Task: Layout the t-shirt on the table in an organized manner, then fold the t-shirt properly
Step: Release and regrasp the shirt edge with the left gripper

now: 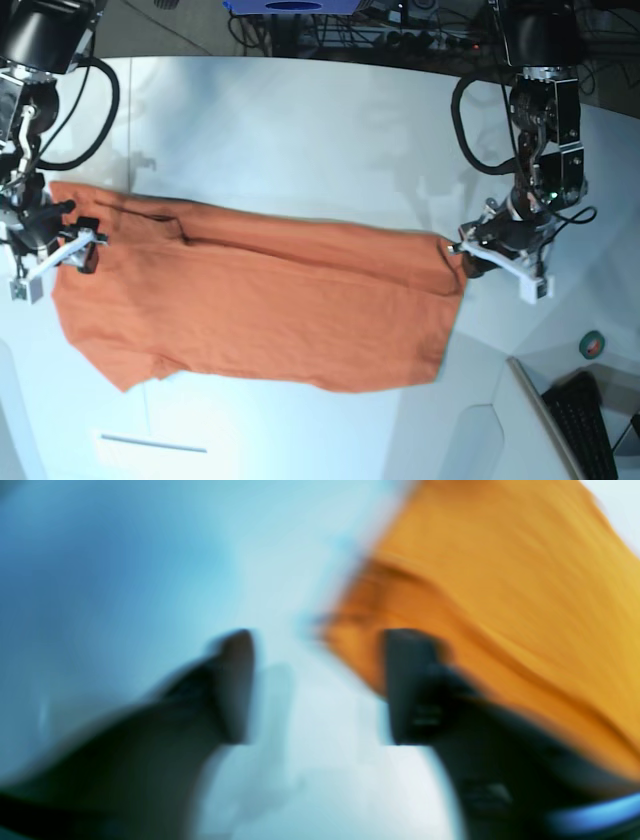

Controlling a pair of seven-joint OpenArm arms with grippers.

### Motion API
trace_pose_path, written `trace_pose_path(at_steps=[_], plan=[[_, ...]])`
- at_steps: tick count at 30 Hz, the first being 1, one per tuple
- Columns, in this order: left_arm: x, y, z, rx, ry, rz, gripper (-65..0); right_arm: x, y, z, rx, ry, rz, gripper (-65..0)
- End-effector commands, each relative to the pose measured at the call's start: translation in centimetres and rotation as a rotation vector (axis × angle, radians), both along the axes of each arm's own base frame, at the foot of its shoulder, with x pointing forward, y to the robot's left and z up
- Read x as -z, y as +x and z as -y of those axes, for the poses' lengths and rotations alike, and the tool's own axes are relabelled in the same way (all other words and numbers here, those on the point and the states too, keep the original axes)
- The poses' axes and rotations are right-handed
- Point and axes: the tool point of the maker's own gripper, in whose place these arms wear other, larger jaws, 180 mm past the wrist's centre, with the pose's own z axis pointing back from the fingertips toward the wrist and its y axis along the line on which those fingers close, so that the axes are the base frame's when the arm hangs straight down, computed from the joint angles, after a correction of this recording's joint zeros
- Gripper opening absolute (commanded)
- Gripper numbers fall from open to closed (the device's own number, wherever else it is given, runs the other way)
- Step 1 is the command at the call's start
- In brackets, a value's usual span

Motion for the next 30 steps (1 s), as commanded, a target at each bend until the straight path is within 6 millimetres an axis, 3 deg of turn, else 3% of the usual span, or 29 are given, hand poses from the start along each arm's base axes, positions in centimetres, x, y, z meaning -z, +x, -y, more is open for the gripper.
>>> trace_pose_path(at_steps=[1, 2, 4, 5, 9, 18, 19, 22, 24, 28, 30], plan=[[-1.5, 1.6, -0.4, 0.0, 0.026, 0.053, -52.8, -1.3, 1.1, 0.4, 0.004, -0.005, 0.05, -41.3], [-1.5, 2.0, -0.3, 0.001, 0.025, 0.059, -63.0, -1.1, 1.0, 0.3, 0.005, -0.001, 0.045, -47.9], [-0.9, 2.7, -0.8, -0.017, 0.022, 0.053, -65.0, -0.7, 0.9, 0.3, 0.007, 0.004, 0.035, -62.3], [-0.6, 3.1, -1.2, -0.028, 0.021, 0.053, -65.0, -0.6, 0.8, 0.3, 0.007, 0.005, 0.031, -65.0], [0.9, 3.5, -3.4, -0.065, 0.039, 0.005, -65.0, -0.2, 0.5, 0.2, 0.007, 0.007, 0.017, -65.0], [2.1, 2.1, -5.0, -0.077, 0.075, -0.014, -65.0, 0.6, -0.6, 0.3, 0.008, 0.002, -0.005, -65.0], [2.0, 2.1, -5.0, -0.078, 0.074, -0.013, -61.1, 0.6, -0.6, 0.3, 0.008, 0.002, -0.005, -65.0], [2.0, 1.8, -5.7, -0.071, 0.097, -0.021, -39.7, 0.6, -0.6, 0.3, 0.008, 0.002, -0.005, -65.0], [1.9, 1.9, -5.9, -0.07, 0.101, -0.018, -34.2, 0.6, -0.6, 0.3, 0.008, 0.002, -0.005, -65.0], [1.4, 2.8, -5.4, -0.056, 0.101, -0.008, -39.8, 0.6, -0.6, 0.3, 0.008, 0.004, -0.005, -65.0], [2.2, 3.1, -5.2, -0.011, 0.128, -0.055, -41.8, 0.6, -0.6, 0.3, 0.008, 0.004, -0.005, -65.0]])
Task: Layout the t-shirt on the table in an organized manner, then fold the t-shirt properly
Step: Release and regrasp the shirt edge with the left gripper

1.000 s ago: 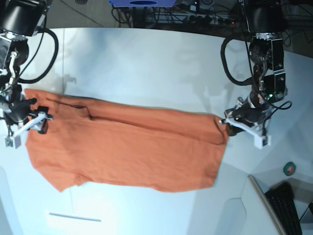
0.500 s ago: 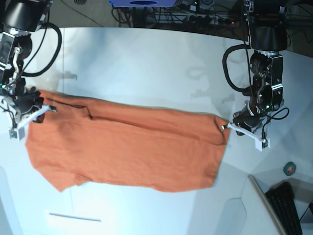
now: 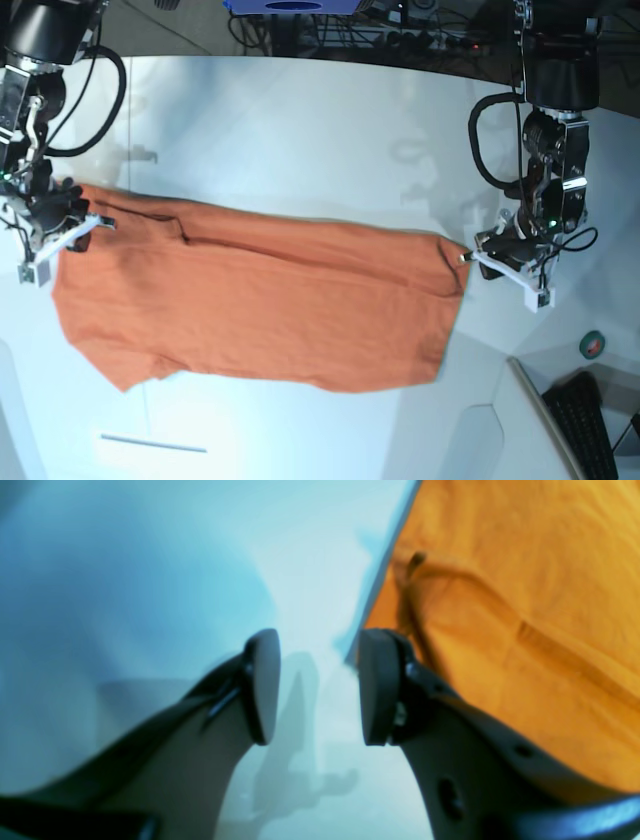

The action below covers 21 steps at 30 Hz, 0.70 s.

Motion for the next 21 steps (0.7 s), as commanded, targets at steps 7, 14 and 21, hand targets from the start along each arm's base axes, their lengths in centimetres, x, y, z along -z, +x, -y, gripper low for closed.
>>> trace_pose_path(at_steps=[7, 14, 21], plan=[[0.5, 2.0, 0.3, 0.131, 0.101, -0.061, -42.0, -1.4, 1.1, 0.6, 0.003, -0.012, 0.049, -65.0], [1.0, 1.7, 0.3, 0.14, 0.109, -0.081, -42.0, -1.3, 1.0, 0.6, 0.003, -0.012, 0.048, -65.0], [0.6, 2.4, 0.4, 0.137, 0.108, -0.07, -42.1, -1.3, 1.0, 0.6, 0.003, -0.012, 0.048, -65.0]])
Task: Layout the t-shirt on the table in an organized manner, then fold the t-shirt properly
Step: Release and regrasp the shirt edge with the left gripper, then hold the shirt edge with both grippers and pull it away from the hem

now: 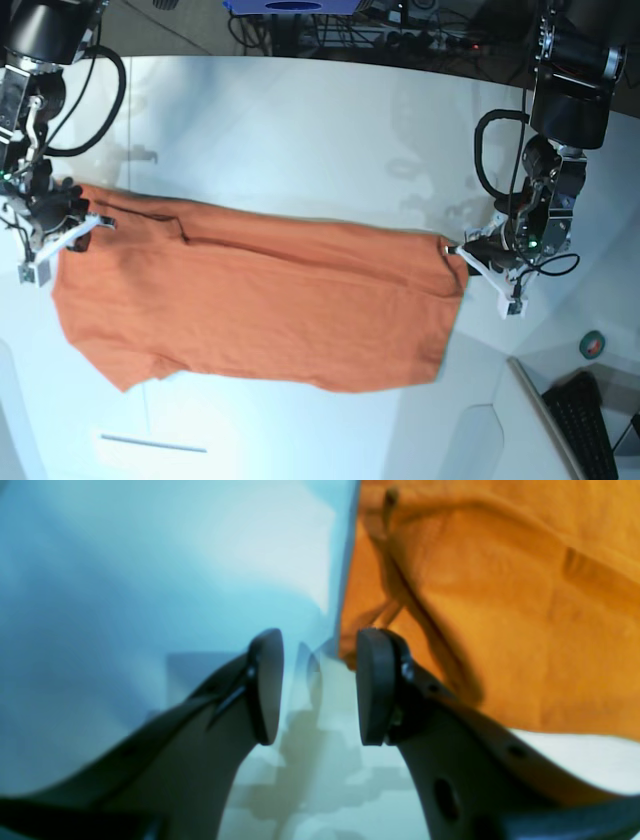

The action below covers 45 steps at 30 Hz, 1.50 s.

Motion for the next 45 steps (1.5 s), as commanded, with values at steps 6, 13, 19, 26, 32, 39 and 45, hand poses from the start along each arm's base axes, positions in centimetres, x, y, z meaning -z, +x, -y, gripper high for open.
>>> trace_pose_path(at_steps=[6, 13, 19, 26, 32, 39, 45], plan=[[-0.8, 1.0, -0.9, -0.013, 0.011, 0.03, -54.6, -1.3, 1.0, 0.5, 0.003, -0.01, 0.046, -65.0], [0.6, -0.2, -2.0, -0.042, 0.015, -0.016, -65.0, -1.3, 1.0, 0.4, -0.001, -0.009, 0.046, -65.0], [1.3, -2.9, -2.8, -0.039, 0.027, -0.039, -65.0, -1.3, 1.8, -4.9, -0.158, -0.002, 0.049, -65.0], [-1.2, -8.6, -4.0, -0.132, -0.015, 0.069, -65.0, -1.0, 3.2, -12.0, -0.342, 0.028, 0.044, -65.0], [-5.3, -5.7, -2.7, -0.109, -0.029, 0.218, -65.0, 1.2, 2.8, -6.7, -0.074, 0.082, -0.015, -65.0], [-5.1, 0.6, 0.0, -0.109, -0.099, 0.237, -65.0, 3.3, 0.4, 1.3, 0.074, 0.028, -0.094, -65.0], [-1.3, 2.6, 3.0, -0.042, -0.089, 0.138, -65.0, 5.8, -1.0, 3.9, 0.135, 0.02, -0.111, -65.0]])
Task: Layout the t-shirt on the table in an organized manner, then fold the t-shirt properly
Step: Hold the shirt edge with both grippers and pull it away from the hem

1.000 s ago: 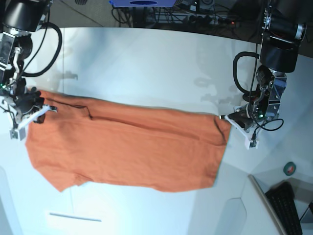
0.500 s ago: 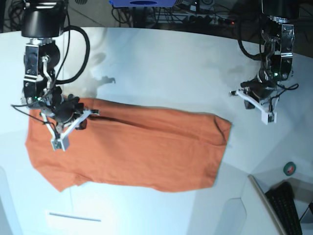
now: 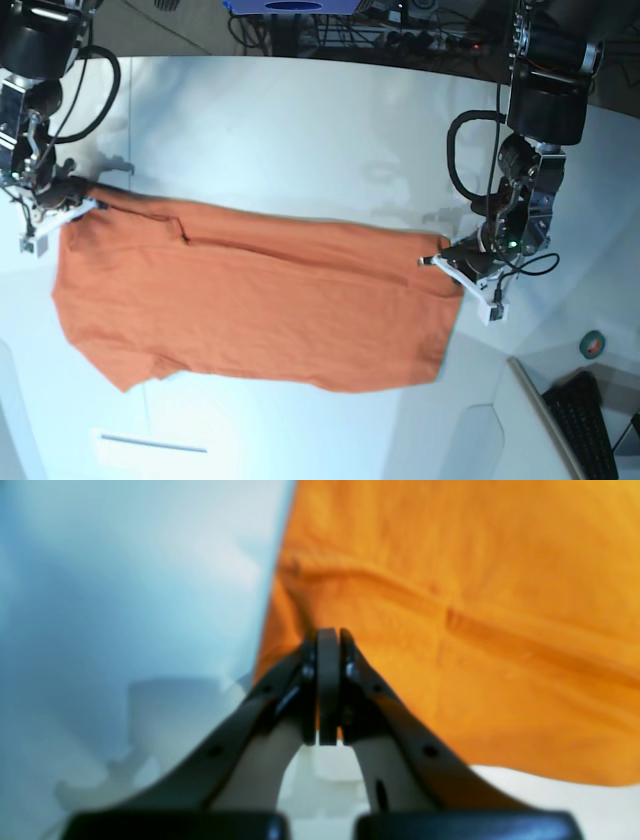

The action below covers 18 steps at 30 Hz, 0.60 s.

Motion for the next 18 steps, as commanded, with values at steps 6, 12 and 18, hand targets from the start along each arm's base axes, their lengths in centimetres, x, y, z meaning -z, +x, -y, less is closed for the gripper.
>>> trace_pose_path(at_steps=[6, 12, 18], plan=[[2.5, -1.1, -3.1, -0.04, 0.077, -0.038, -65.0, 1.4, -0.9, 1.8, 0.031, -0.007, -0.023, -65.0], [4.4, -5.2, -3.7, 0.016, 0.164, -0.087, -65.0, 1.0, -2.9, 1.9, 0.01, -0.039, -0.025, -65.0], [3.0, -8.2, -5.8, -0.063, 0.156, -0.043, -65.0, 1.6, -6.5, 1.9, -0.002, -0.061, -0.067, -65.0]])
